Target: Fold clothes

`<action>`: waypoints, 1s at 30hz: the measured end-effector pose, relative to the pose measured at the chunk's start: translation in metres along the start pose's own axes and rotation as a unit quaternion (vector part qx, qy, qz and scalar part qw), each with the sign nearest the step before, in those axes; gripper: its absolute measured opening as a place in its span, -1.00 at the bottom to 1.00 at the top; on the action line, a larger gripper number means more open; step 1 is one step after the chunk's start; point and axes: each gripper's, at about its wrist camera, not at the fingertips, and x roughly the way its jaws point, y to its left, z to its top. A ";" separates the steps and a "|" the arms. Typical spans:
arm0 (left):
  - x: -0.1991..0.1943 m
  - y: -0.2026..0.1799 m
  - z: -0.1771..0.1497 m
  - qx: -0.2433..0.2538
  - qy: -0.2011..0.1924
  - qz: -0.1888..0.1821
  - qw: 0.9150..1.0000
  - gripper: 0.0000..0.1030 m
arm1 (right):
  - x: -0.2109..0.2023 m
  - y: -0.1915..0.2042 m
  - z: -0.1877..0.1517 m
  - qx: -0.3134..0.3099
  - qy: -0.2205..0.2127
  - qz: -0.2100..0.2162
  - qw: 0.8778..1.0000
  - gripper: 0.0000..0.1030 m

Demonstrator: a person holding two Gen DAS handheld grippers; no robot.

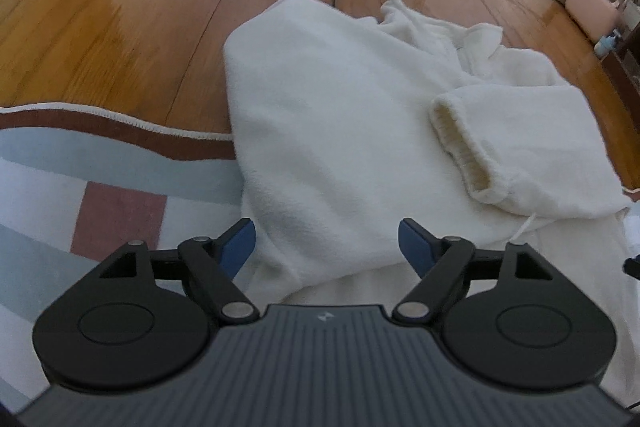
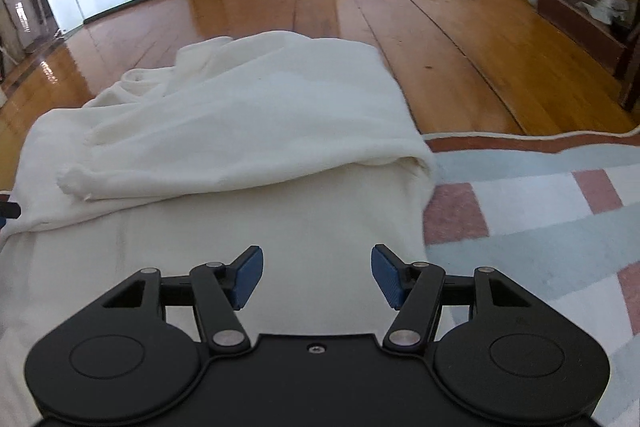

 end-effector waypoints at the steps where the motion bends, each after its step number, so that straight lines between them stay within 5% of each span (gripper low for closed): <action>1: 0.000 0.000 0.000 0.004 -0.002 0.009 1.000 0.52 | -0.002 -0.001 0.000 -0.001 0.003 -0.007 1.000 0.27; 5: -0.025 -0.023 -0.003 0.067 -0.068 0.068 0.993 0.52 | -0.029 -0.013 -0.013 0.011 0.045 -0.067 0.997 0.27; 7: -0.041 -0.041 -0.013 0.114 -0.097 0.080 0.986 0.52 | -0.051 -0.028 -0.036 0.032 0.048 -0.058 0.997 0.28; 12: -0.062 -0.073 -0.058 0.124 -0.084 0.003 0.989 0.52 | -0.095 -0.078 -0.106 0.114 0.079 -0.059 0.989 0.28; 15: -0.064 -0.101 -0.090 0.161 -0.075 -0.012 0.984 0.49 | -0.122 -0.104 -0.143 0.147 0.070 -0.051 0.985 0.28; 21: -0.064 -0.152 -0.149 0.309 -0.084 -0.007 0.947 0.49 | -0.141 -0.138 -0.205 0.207 0.043 0.046 0.976 0.27; 23: -0.065 -0.158 -0.155 0.321 -0.086 -0.012 0.943 0.49 | -0.137 -0.135 -0.211 0.205 0.034 0.067 0.976 0.28; 25: -0.067 -0.161 -0.156 0.319 -0.088 -0.014 0.944 0.49 | -0.133 -0.130 -0.212 0.194 0.024 0.082 0.977 -0.01; 26: -0.069 -0.161 -0.156 0.315 -0.090 -0.017 0.945 0.49 | -0.130 -0.126 -0.211 0.183 0.018 0.086 0.979 -0.46; 27: -0.069 -0.160 -0.156 0.311 -0.093 -0.020 0.946 0.49 | -0.128 -0.122 -0.207 0.179 0.013 0.100 0.979 -0.62; 30: -0.070 -0.161 -0.157 0.306 -0.100 -0.018 0.947 0.49 | -0.127 -0.106 -0.191 0.163 -0.005 0.141 0.977 -0.64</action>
